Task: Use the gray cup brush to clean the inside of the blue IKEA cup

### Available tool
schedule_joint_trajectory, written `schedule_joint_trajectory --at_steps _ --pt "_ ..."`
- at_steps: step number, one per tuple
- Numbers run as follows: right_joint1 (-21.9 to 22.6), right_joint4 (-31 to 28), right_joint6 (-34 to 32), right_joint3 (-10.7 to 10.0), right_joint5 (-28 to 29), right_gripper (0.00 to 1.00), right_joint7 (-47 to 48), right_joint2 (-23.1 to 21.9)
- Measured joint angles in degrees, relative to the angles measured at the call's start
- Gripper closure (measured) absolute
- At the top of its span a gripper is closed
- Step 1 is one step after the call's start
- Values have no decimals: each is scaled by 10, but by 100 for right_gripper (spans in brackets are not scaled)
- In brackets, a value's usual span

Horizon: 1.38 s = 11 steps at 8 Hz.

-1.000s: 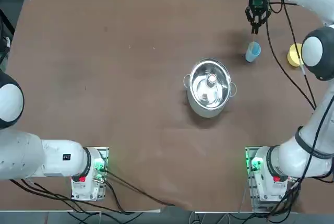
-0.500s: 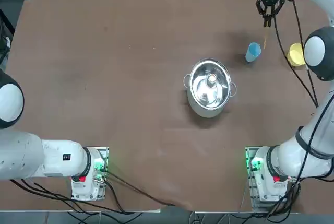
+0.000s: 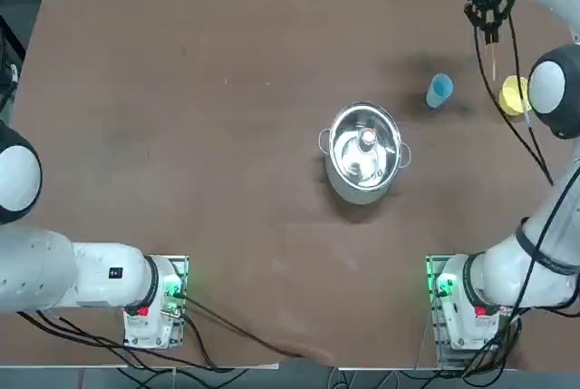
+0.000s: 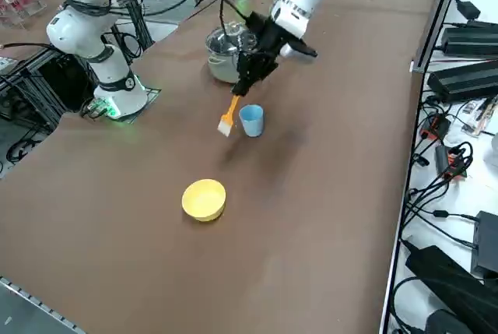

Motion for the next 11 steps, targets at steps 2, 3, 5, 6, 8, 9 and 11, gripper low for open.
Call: schedule_joint_trajectory --at_steps 2,3,5,6,8,9,11 --pt "-15 -62 74 -1 -51 97 -2 -1" --pt "-27 -86 109 -1 -77 97 -12 -3" --pt "-51 -126 158 -1 -134 97 -25 -7" --pt "-58 -146 178 -2 -154 97 -28 -9" --pt "-74 -186 215 -2 -177 97 -28 -10" --pt "-80 -198 222 -2 -179 97 -28 -10" --pt "-81 -213 229 -2 -181 97 -28 -10"
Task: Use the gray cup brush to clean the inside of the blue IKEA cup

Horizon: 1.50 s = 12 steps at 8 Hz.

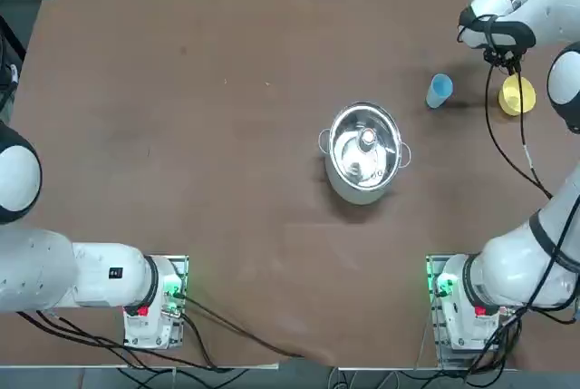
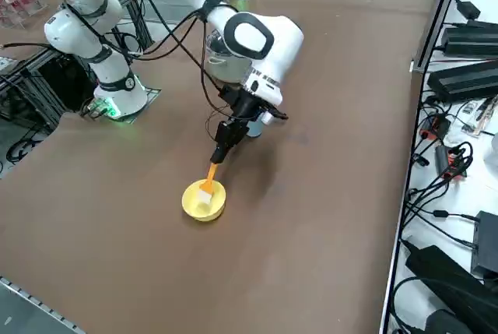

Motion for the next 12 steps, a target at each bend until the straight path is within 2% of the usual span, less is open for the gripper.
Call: schedule_joint_trajectory --at_steps 7,9,12 --pt "-18 -17 35 0 -8 97 26 12" --pt "-18 -17 37 0 -18 93 40 24" --pt "-18 -17 38 0 -30 81 42 32"
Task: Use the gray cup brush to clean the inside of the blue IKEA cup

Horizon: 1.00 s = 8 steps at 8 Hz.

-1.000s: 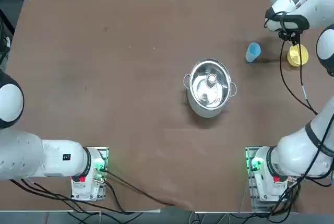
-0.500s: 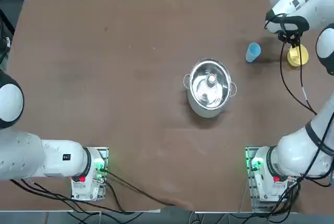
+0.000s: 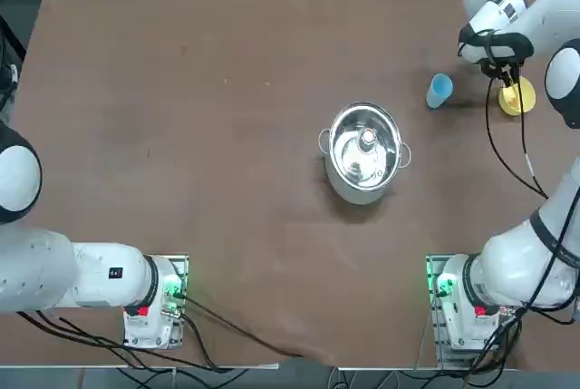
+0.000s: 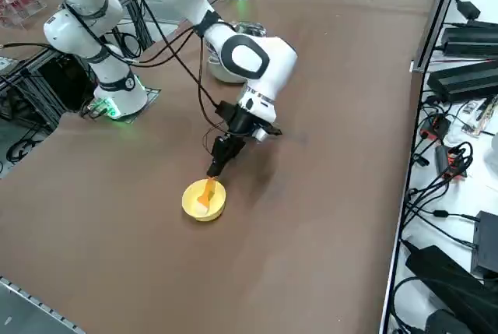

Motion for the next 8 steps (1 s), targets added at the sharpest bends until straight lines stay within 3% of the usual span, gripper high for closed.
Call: schedule_joint_trajectory --at_steps 4,5,8 --pt "1 0 -8 5 -1 11 -5 3" --pt "2 3 -11 14 13 0 -10 -1" --pt "4 50 -50 32 112 0 -88 -12"
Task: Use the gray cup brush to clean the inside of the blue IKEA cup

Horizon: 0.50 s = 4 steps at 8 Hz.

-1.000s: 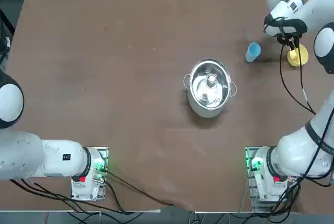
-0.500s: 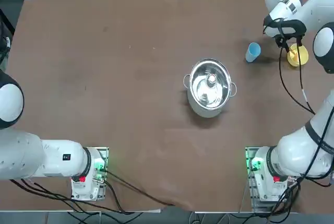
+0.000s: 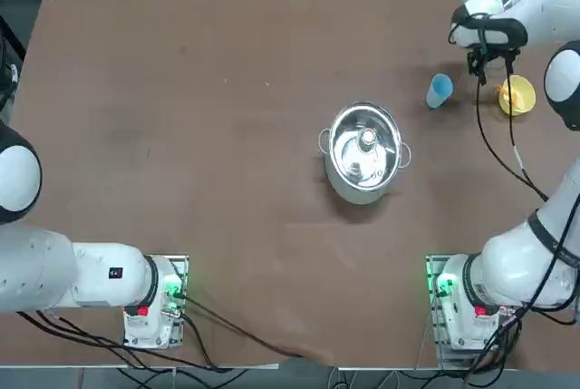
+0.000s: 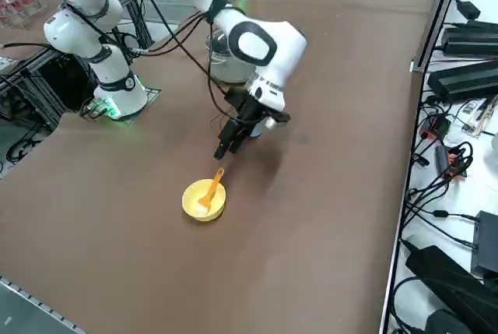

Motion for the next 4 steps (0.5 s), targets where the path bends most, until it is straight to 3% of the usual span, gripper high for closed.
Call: schedule_joint_trajectory --at_steps 2,4 --pt "0 58 -40 15 35 0 -53 -6" --pt "2 145 -68 33 114 0 -83 -15"
